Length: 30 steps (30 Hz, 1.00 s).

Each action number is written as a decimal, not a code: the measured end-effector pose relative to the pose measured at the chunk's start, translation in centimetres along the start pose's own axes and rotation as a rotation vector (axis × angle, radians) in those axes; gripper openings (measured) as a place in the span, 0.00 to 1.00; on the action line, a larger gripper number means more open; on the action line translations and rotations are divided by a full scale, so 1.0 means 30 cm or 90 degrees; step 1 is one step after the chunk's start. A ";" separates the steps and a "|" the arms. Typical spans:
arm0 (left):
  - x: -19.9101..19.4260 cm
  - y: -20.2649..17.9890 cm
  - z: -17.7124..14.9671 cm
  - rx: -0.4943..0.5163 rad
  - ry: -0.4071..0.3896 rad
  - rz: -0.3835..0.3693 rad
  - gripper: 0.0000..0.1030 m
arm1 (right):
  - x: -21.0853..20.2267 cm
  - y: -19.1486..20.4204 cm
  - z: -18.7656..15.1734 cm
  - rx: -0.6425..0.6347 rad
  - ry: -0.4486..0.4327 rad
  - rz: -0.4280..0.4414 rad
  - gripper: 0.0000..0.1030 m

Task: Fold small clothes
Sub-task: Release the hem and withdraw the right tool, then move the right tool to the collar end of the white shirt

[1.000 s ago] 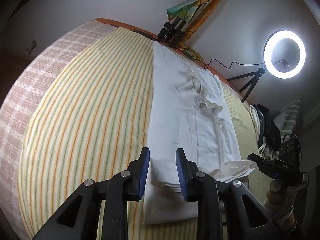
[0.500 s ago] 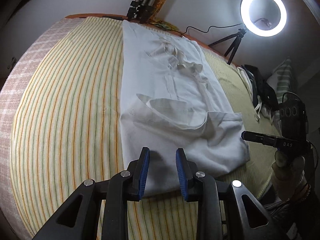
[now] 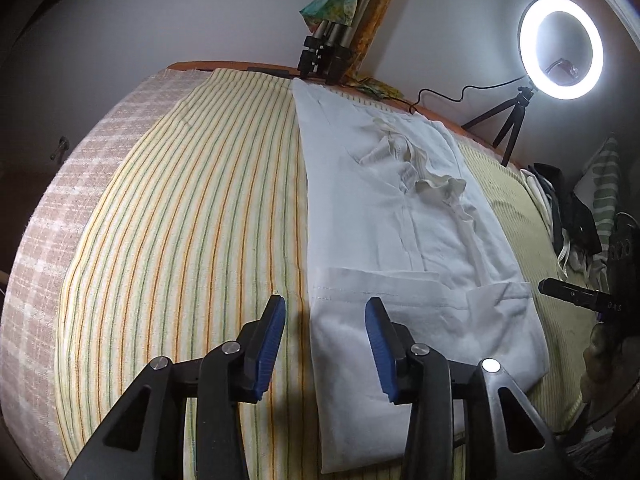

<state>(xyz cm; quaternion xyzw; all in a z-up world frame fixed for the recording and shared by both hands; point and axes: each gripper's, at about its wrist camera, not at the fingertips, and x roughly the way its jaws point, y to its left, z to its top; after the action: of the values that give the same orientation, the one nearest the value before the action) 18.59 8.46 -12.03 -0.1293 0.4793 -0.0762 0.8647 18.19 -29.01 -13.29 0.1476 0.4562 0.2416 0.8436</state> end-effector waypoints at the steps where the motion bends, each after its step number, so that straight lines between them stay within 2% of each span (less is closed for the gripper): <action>1: 0.009 -0.006 -0.001 0.002 0.006 -0.002 0.34 | 0.007 -0.002 0.001 0.005 0.006 0.010 0.56; 4: 0.016 -0.021 -0.005 0.011 0.006 -0.003 0.26 | 0.031 0.015 0.003 0.001 0.018 0.029 0.42; 6: 0.016 -0.033 -0.006 0.022 0.005 -0.001 0.20 | 0.044 0.039 0.000 -0.016 0.024 0.027 0.24; 8: 0.011 -0.041 -0.007 0.034 0.000 0.003 0.09 | 0.053 0.060 -0.002 -0.029 0.028 0.024 0.10; 12: -0.002 -0.032 -0.008 0.033 -0.008 0.004 0.00 | 0.039 0.085 -0.001 -0.046 0.011 0.022 0.06; 18: -0.041 -0.008 -0.011 0.004 -0.026 -0.009 0.00 | 0.004 0.118 0.018 -0.076 -0.022 0.000 0.04; 24: -0.053 -0.011 -0.016 0.003 -0.041 -0.005 0.00 | -0.008 0.166 0.021 -0.123 -0.045 -0.035 0.04; 30: -0.087 -0.020 -0.014 -0.001 -0.066 -0.013 0.00 | -0.053 0.196 0.018 -0.149 -0.083 -0.043 0.04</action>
<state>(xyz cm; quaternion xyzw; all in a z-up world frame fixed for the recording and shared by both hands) 16.84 8.50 -9.94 -0.1391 0.4328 -0.0778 0.8873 16.28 -24.95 -9.14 0.0478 0.3737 0.2544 0.8907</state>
